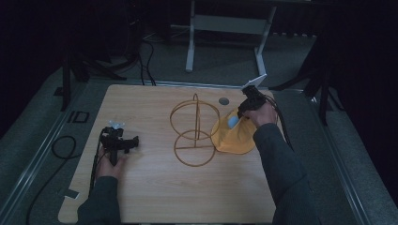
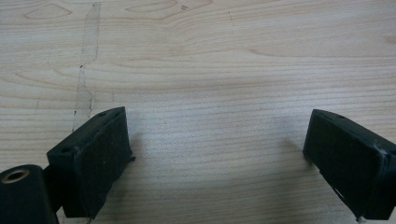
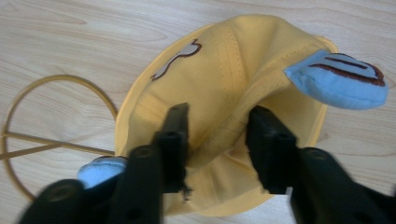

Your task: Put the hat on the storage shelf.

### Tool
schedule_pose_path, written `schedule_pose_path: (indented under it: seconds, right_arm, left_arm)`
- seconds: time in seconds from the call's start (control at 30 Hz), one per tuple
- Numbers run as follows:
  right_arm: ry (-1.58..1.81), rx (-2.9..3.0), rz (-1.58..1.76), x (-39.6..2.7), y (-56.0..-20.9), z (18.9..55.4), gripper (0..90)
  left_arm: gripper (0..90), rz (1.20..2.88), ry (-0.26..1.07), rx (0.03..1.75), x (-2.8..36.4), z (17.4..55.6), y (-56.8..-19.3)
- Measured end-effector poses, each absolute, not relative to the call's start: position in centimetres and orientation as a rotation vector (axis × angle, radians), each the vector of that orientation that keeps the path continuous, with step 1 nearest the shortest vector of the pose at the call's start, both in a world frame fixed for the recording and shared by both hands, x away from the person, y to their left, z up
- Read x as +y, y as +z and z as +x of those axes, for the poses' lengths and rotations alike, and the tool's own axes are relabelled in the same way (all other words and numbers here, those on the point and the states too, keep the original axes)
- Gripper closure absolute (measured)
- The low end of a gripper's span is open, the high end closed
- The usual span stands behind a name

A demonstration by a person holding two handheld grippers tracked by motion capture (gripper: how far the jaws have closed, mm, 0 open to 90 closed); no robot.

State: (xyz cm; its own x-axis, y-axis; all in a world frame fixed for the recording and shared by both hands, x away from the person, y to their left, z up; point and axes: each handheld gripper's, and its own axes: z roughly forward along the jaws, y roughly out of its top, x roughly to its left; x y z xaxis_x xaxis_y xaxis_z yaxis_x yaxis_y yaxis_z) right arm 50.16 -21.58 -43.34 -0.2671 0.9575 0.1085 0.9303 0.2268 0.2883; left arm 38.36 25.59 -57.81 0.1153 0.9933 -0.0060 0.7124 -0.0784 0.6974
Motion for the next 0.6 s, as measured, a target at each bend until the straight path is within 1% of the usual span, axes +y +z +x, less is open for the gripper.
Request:
schedule_pose_path:
  seconds: [0.03, 0.07, 0.1, 0.17, 0.23, 0.6]
  right_arm:
    - [0.442, 2.389, 1.845, -21.6, -43.4, 50.2, 68.7]
    - [0.442, 2.389, 1.845, -21.6, -43.4, 50.2, 68.7]
    - [0.427, 2.394, 1.849, -21.7, -43.5, 50.3, 74.9]
    - [0.426, 2.396, 1.851, -21.7, -43.5, 50.3, 76.7]
    - [0.419, 2.398, 1.853, -22.0, -43.4, 50.3, 82.3]
    - [0.436, 2.458, 1.780, -22.9, -42.5, 50.1, 84.3]
  left_arm:
    - [7.3, 1.849, 0.665, 1.652, 25.6, 38.4, -57.8]
    - [7.3, 1.849, 0.665, 1.652, 25.6, 38.4, -57.8]
    - [7.3, 1.850, 0.664, 1.652, 25.6, 38.4, -57.8]
    - [7.3, 1.850, 0.665, 1.652, 25.6, 38.4, -57.8]
    - [7.3, 1.850, 0.665, 1.652, 25.6, 38.4, -57.8]
    - [7.2, 1.850, 0.665, 1.652, 25.6, 38.4, -57.8]
